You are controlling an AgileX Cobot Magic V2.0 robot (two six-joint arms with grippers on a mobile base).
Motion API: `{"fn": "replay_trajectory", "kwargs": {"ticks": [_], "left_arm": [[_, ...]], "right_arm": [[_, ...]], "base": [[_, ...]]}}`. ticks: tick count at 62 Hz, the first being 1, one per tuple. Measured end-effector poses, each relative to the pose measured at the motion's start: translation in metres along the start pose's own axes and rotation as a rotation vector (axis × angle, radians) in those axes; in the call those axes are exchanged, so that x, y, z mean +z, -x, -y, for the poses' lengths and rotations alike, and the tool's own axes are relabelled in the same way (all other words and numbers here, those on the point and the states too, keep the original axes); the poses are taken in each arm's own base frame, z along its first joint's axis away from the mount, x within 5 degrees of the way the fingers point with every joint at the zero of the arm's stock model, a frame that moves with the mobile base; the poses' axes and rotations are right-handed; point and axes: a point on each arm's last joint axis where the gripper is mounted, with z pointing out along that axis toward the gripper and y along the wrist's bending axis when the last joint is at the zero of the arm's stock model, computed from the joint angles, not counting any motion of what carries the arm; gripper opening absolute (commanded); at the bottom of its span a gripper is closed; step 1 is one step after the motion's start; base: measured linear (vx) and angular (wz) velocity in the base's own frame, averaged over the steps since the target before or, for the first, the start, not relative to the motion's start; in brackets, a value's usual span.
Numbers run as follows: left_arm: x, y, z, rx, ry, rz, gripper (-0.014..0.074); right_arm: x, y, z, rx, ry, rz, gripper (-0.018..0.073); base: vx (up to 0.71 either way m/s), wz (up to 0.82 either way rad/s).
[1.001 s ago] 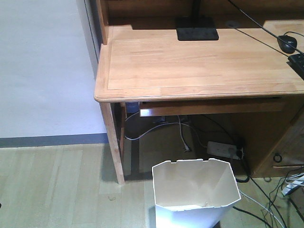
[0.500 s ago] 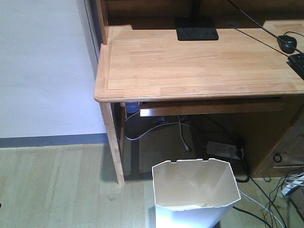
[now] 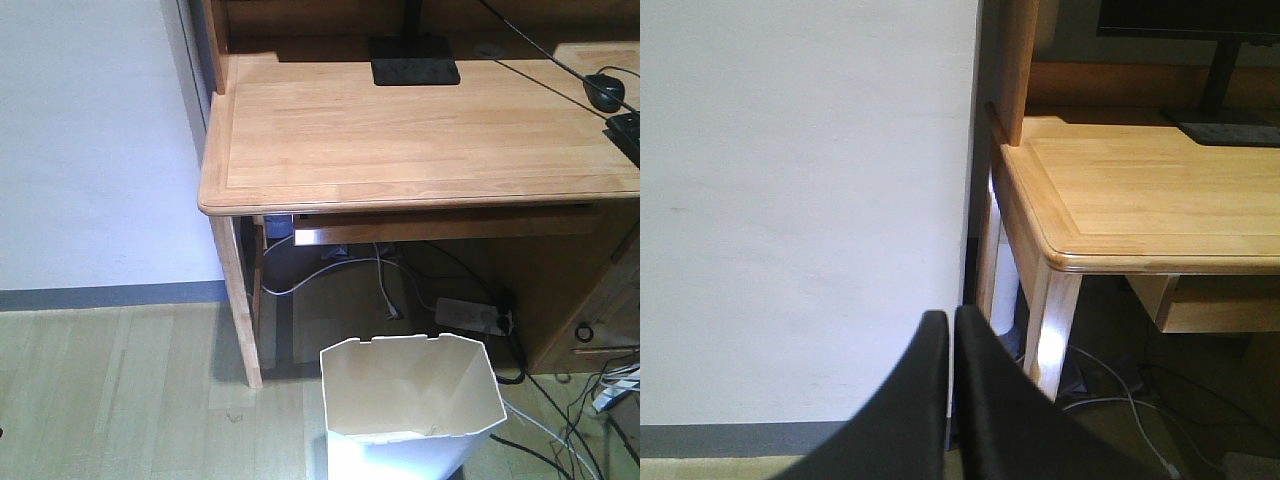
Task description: Move trash bin to bedside with robot
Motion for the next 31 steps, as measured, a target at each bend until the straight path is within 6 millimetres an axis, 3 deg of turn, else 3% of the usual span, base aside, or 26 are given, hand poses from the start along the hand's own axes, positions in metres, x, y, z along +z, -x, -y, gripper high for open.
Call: {"fn": "replay_trajectory", "kwargs": {"ticks": [20, 31], "left_arm": [[0.0, 0.0, 0.0, 0.0, 0.0, 0.0, -0.0006], [0.0, 0.0, 0.0, 0.0, 0.0, 0.0, -0.0006]], "right_arm": [[0.0, 0.0, -0.0001, 0.004, 0.001, 0.0, 0.0435], [0.0, -0.0001, -0.0001, 0.004, 0.001, -0.001, 0.0515]], "base": [[0.0, 0.0], [0.0, 0.0]]}}
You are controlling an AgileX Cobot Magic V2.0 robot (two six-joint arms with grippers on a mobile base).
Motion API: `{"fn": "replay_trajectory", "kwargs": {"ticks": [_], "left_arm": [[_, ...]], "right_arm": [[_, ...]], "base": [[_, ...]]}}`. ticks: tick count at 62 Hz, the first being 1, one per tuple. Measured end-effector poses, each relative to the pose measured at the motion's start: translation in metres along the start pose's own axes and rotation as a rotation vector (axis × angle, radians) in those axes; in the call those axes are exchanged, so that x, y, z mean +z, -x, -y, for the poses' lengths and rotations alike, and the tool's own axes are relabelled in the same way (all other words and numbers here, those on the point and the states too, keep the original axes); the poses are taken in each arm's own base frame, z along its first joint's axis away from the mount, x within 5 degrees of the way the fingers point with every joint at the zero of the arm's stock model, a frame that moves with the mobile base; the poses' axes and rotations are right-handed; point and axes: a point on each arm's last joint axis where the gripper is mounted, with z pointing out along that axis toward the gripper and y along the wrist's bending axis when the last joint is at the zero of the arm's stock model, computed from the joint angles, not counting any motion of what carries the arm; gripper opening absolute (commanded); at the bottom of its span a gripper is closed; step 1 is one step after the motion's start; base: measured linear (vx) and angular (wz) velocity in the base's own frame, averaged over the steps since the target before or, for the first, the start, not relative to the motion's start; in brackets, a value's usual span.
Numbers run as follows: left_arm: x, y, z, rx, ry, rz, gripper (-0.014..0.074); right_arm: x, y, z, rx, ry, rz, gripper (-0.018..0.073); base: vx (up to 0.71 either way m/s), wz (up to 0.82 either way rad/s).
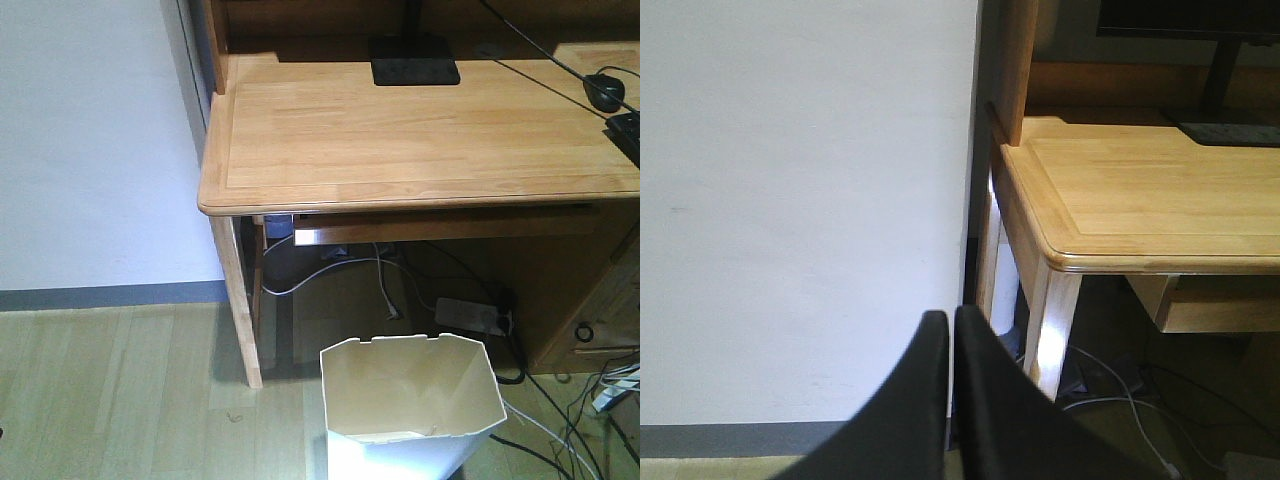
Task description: Move trash bin to bedside with robot
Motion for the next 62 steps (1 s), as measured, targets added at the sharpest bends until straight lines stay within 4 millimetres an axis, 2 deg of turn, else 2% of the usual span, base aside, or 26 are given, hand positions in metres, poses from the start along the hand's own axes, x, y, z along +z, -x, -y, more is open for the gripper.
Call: {"fn": "replay_trajectory", "kwargs": {"ticks": [19, 30, 49, 62], "left_arm": [[0.0, 0.0, 0.0, 0.0, 0.0, 0.0, -0.0006], [0.0, 0.0, 0.0, 0.0, 0.0, 0.0, -0.0006], [0.0, 0.0, 0.0, 0.0, 0.0, 0.0, -0.0006], [0.0, 0.0, 0.0, 0.0, 0.0, 0.0, -0.0006]], "right_arm": [[0.001, 0.0, 0.0, 0.026, 0.004, -0.003, 0.0514], [0.009, 0.008, -0.001, 0.03, 0.015, -0.104, 0.0514], [0.05, 0.023, -0.001, 0.026, 0.037, -0.381, 0.0514], [0.093, 0.015, -0.004, -0.02, 0.088, -0.63, 0.0514]], "base": [[0.0, 0.0], [0.0, 0.0], [0.0, 0.0], [0.0, 0.0]]}}
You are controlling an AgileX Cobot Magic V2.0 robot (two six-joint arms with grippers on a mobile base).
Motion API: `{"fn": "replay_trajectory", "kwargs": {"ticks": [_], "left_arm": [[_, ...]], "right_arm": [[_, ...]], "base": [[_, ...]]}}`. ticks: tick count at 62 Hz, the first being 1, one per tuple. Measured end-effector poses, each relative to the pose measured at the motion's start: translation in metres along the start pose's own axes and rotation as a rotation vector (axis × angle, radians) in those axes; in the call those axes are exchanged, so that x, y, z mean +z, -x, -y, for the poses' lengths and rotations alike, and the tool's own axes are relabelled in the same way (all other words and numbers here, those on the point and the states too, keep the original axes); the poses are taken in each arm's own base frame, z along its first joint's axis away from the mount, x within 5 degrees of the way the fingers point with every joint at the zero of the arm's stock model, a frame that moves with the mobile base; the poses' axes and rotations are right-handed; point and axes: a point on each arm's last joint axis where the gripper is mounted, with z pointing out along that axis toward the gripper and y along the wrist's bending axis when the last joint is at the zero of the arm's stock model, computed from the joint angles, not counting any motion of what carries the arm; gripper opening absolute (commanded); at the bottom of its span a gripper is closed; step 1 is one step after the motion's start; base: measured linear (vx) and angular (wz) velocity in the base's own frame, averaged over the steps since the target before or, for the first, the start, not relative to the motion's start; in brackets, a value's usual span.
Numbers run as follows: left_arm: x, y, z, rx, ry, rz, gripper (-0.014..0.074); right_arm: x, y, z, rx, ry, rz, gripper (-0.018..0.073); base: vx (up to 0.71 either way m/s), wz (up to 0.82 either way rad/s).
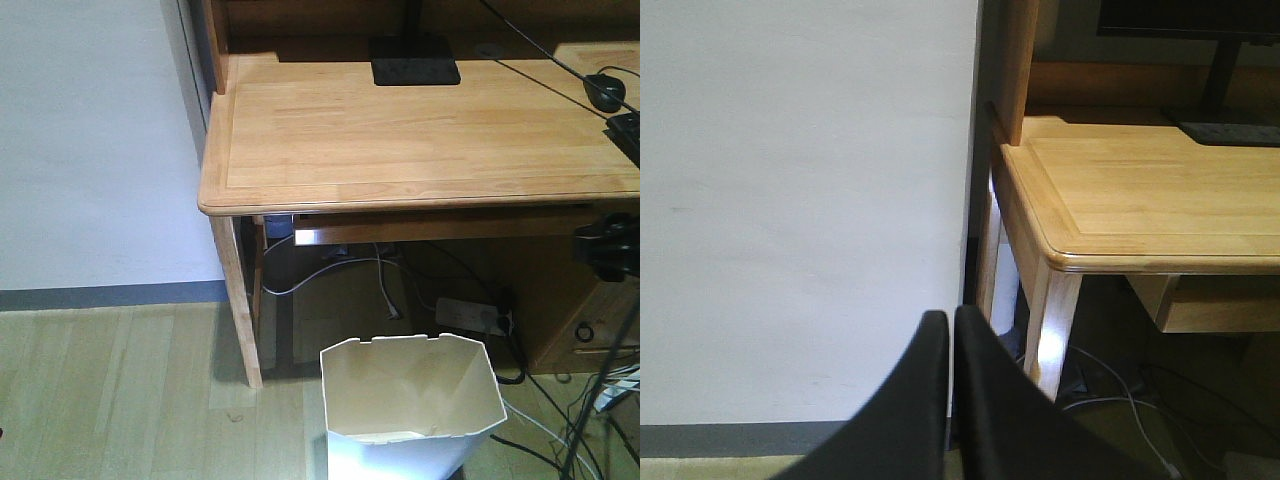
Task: Move trash bin to bedside with robot
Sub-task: 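Lower the right gripper onto the rim of the white trash bin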
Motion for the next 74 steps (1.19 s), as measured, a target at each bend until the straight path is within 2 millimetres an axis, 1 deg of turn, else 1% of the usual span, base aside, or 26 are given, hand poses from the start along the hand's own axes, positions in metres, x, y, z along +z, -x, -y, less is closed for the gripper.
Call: {"fn": "replay_trajectory", "kwargs": {"ticks": [6, 12, 18, 24, 35, 43, 50, 57, 61, 74], "left_arm": [[0.0, 0.0, 0.0, 0.0, 0.0, 0.0, -0.0006], [0.0, 0.0, 0.0, 0.0, 0.0, 0.0, -0.0006], [0.0, 0.0, 0.0, 0.0, 0.0, 0.0, -0.0006], [0.0, 0.0, 0.0, 0.0, 0.0, 0.0, -0.0006], [0.0, 0.0, 0.0, 0.0, 0.0, 0.0, -0.0006], [0.0, 0.0, 0.0, 0.0, 0.0, 0.0, -0.0006], [0.0, 0.0, 0.0, 0.0, 0.0, 0.0, -0.0006], [0.0, 0.0, 0.0, 0.0, 0.0, 0.0, -0.0006], [0.0, 0.0, 0.0, 0.0, 0.0, 0.0, -0.0006], [0.0, 0.0, 0.0, 0.0, 0.0, 0.0, -0.0006]], "right_arm": [[0.02, 0.008, -0.001, -0.014, 0.041, -0.074, 0.0514], [0.042, 0.01, -0.002, -0.028, 0.075, -0.142, 0.0514], [0.067, 0.009, -0.002, -0.027, 0.097, -0.205, 0.0514], [0.093, 0.002, -0.001, -0.022, 0.1, -0.263, 0.0514], [0.143, -0.018, 0.003, -0.033, 0.096, -0.378, 0.0514], [0.178, -0.039, 0.006, -0.034, 0.087, -0.45, 0.0514], [0.206, -0.054, 0.015, -0.005, 0.083, -0.503, 0.0514], [0.233, -0.066, 0.03, 0.027, 0.086, -0.551, 0.051], [0.246, -0.072, 0.036, 0.007, 0.094, -0.565, 0.0511], [0.284, -0.095, 0.041, -0.048, 0.095, -0.593, 0.0511]], "base": [[0.0, 0.0], [0.0, 0.0], [0.0, 0.0], [0.0, 0.0], [0.0, 0.0], [0.0, 0.0], [0.0, 0.0], [0.0, 0.0], [0.0, 0.0], [0.0, 0.0]]}}
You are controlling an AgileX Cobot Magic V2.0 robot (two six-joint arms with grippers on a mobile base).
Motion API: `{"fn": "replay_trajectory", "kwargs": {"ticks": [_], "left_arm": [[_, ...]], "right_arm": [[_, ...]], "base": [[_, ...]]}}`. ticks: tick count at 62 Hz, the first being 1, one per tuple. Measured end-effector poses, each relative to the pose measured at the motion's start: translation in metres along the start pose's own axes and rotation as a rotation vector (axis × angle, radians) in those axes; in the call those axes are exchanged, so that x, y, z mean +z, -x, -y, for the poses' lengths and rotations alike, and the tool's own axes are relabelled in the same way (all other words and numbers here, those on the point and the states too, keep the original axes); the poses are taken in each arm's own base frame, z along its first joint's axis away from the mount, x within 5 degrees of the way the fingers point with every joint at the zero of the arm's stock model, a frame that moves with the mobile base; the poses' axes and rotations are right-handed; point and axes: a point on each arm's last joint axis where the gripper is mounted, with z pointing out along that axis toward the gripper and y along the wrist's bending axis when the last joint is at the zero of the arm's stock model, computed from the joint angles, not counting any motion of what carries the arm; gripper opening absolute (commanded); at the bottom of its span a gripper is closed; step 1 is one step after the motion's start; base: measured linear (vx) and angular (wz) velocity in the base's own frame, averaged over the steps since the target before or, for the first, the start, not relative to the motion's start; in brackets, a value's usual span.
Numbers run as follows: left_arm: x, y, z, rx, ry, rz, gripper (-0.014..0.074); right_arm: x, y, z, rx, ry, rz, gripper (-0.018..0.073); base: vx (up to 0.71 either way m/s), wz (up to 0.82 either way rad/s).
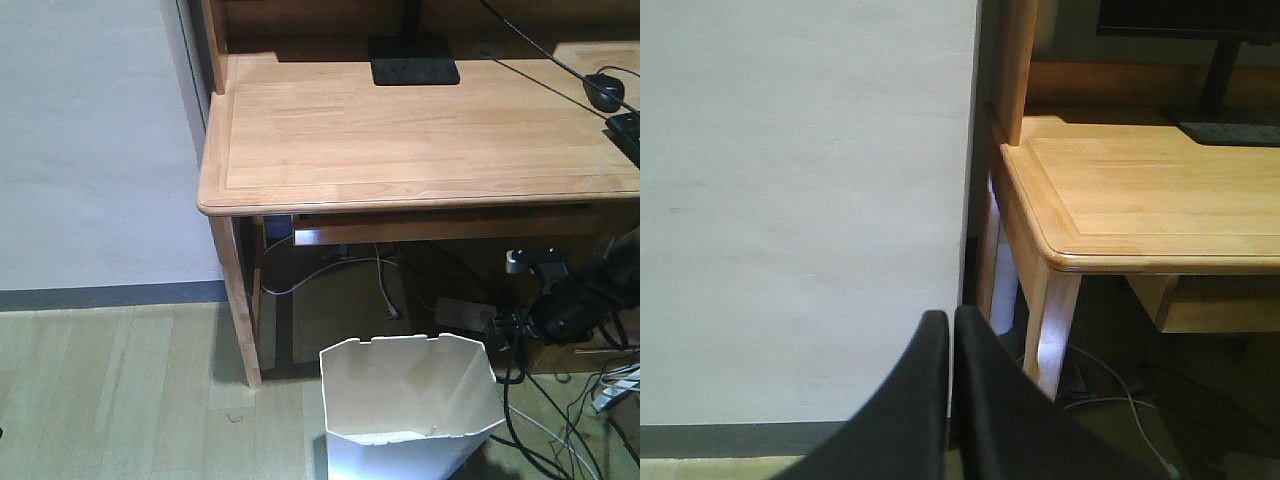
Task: Move trash bin to bedside with robot
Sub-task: 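Lower the right gripper onto the rim of the white trash bin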
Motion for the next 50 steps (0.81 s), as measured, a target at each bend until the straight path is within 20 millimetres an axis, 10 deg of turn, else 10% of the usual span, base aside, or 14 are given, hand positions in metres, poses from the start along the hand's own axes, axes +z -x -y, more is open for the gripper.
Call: {"fn": "replay_trajectory", "kwargs": {"ticks": [50], "left_arm": [[0.0, 0.0, 0.0, 0.0, 0.0, 0.0, -0.0006]], "right_arm": [[0.142, 0.016, 0.016, -0.012, 0.066, -0.119, 0.0511]], "base": [[0.0, 0.0]]}}
